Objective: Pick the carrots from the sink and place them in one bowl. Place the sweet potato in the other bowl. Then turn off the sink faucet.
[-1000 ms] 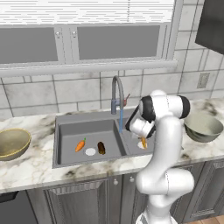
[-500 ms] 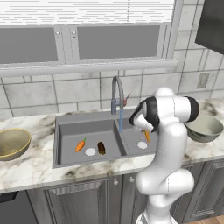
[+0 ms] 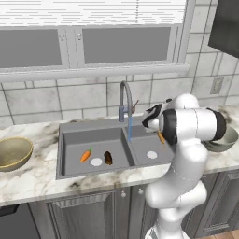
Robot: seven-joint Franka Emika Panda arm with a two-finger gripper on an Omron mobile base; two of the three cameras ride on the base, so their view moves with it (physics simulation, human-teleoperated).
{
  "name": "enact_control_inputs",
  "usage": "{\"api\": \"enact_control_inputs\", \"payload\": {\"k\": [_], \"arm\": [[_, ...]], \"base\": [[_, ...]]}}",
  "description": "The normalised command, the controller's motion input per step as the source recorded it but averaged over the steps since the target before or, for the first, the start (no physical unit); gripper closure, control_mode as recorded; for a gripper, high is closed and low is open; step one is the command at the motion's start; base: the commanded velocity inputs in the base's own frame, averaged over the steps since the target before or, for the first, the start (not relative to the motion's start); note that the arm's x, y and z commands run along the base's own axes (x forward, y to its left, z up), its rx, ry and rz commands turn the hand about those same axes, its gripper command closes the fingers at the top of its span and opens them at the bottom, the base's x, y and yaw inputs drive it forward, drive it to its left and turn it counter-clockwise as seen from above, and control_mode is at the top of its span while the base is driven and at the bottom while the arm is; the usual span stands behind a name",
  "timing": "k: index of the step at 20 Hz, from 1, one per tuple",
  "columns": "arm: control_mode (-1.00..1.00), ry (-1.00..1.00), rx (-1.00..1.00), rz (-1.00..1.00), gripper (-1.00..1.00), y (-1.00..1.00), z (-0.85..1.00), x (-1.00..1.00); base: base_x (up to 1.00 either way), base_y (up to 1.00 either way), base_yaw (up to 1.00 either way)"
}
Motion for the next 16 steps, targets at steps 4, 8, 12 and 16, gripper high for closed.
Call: {"api": "enact_control_inputs", "payload": {"k": [4,8,12,16], "arm": [[-1.00,0.00,0.00,0.00,1.00,-0.05,0.61,-0.21],[-1.00,0.00,0.00,0.00,1.00,-0.10,0.55,-0.25],[-1.00,0.00,0.00,-0.04,1.00,-0.16,0.47,-0.27],[-1.00,0.00,0.00,-0.05,1.00,-0.12,0.42,-0.19]], "base": [[0.00,0.00,0.00],[0.00,0.00,0.00],[0.00,0.00,0.00],[0.00,0.00,0.00]]}}
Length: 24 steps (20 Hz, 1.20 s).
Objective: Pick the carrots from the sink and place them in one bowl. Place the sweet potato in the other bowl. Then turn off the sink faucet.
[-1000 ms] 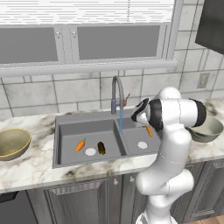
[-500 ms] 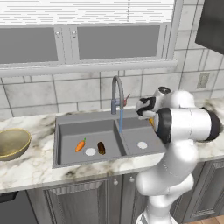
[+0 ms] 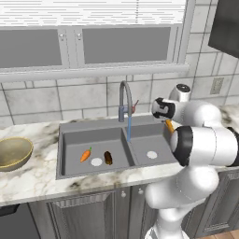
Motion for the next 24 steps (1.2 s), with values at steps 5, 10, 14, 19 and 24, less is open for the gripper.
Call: {"api": "enact_control_inputs", "payload": {"k": [5,10,14,19,24], "arm": [[-1.00,0.00,0.00,-0.06,1.00,-0.09,0.29,-0.12],[-1.00,0.00,0.00,-0.04,1.00,-0.12,0.16,-0.07],[-1.00,0.00,0.00,-0.05,1.00,-0.13,0.06,0.00],[-1.00,0.00,0.00,-0.01,1.00,-0.29,0.16,-0.08],[-1.00,0.00,0.00,-0.03,1.00,-0.27,0.12,-0.07]], "base": [[0.00,0.00,0.00],[0.00,0.00,0.00],[0.00,0.00,0.00],[0.00,0.00,0.00],[0.00,0.00,0.00]]}}
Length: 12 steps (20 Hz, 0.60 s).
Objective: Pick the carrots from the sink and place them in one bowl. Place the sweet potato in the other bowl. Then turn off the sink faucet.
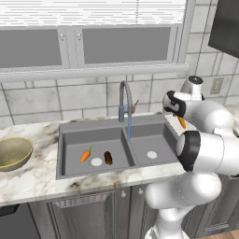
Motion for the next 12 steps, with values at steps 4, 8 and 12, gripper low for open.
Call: {"api": "enact_control_inputs", "payload": {"k": [4,8,12], "arm": [[-1.00,0.00,0.00,-0.03,1.00,-0.33,0.00,-0.06],[-1.00,0.00,0.00,-0.02,1.00,-0.40,0.00,-0.05],[-1.00,0.00,0.00,-0.02,1.00,-0.46,0.00,0.00]], "base": [[0.00,0.00,0.00],[0.00,0.00,0.00],[0.00,0.00,0.00]]}}
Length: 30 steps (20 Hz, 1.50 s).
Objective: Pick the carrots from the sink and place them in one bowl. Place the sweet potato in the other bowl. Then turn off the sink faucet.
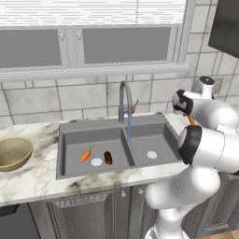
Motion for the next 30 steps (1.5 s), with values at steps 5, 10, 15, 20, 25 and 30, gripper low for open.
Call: {"api": "enact_control_inputs", "payload": {"k": [5,10,15,20,25,30], "arm": [[-1.00,0.00,0.00,-0.01,1.00,-0.47,-0.06,0.00],[-1.00,0.00,0.00,0.00,1.00,-0.46,-0.15,0.00],[-1.00,0.00,0.00,0.00,1.00,-0.43,-0.18,0.00],[-1.00,0.00,0.00,0.00,1.00,-0.48,-0.19,0.00],[-1.00,0.00,0.00,0.00,1.00,-0.40,-0.11,0.00],[-1.00,0.03,0.00,0.00,1.00,-0.29,-0.18,0.00]], "base": [[0.00,0.00,0.00],[0.00,0.00,0.00],[0.00,0.00,0.00],[0.00,0.00,0.00],[0.00,0.00,0.00],[0.00,0.00,0.00]]}}
